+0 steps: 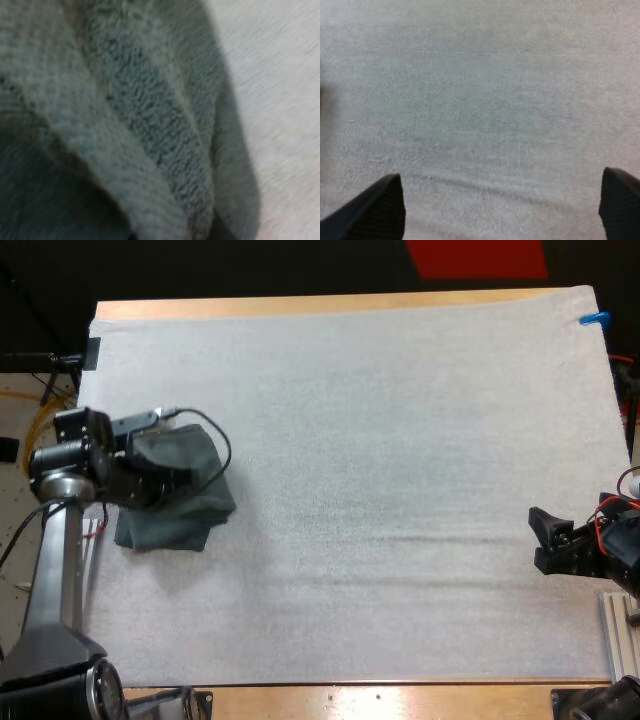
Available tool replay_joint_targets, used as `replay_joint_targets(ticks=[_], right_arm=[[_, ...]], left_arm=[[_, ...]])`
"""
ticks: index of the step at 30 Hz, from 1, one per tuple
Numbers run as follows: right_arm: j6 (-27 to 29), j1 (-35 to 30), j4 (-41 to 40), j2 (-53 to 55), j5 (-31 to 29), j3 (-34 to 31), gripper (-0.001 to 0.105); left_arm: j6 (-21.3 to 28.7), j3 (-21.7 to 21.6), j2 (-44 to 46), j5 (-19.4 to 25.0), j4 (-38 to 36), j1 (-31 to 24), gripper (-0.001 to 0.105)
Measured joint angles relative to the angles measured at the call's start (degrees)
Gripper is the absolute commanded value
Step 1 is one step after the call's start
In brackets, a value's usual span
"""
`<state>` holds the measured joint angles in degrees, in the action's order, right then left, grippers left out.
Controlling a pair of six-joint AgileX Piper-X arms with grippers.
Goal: Pick towel from pile fold and stack
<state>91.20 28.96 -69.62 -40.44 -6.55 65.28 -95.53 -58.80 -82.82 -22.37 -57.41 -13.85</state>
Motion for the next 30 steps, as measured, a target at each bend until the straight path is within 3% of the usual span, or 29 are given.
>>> replay_joint_targets(ticks=[3, 6, 13, 16, 23, 30], right_arm=[[-0.14, 0.00, 0.00, 0.00, 2.10, 0.00, 0.077], [-0.14, 0.00, 0.44, 0.00, 4.04, 0.00, 0.077], [-0.30, 0.00, 2.32, 0.00, 5.50, 0.00, 0.077], [-0.30, 0.00, 3.50, 0.00, 8.40, 0.00, 0.077], [-0.30, 0.00, 5.63, 0.00, 12.61, 0.00, 0.077], [-0.30, 0.00, 5.94, 0.00, 12.70, 0.00, 0.077]], left_arm=[[0.55, 1.54, 0.00, 2.28, 0.00, -1.73, 0.002], [1.85, 1.80, 0.00, 6.71, 0.07, -2.87, 0.013], [3.37, 1.80, 0.00, 12.94, 0.20, -3.00, 0.068], [4.23, 1.80, 0.00, 14.72, 0.44, -3.00, 0.083], [4.23, 0.27, 1.80, 20.41, -0.70, -3.00, 0.086], [4.23, 0.06, 13.97, 16.00, -0.37, -2.51, 0.086]])
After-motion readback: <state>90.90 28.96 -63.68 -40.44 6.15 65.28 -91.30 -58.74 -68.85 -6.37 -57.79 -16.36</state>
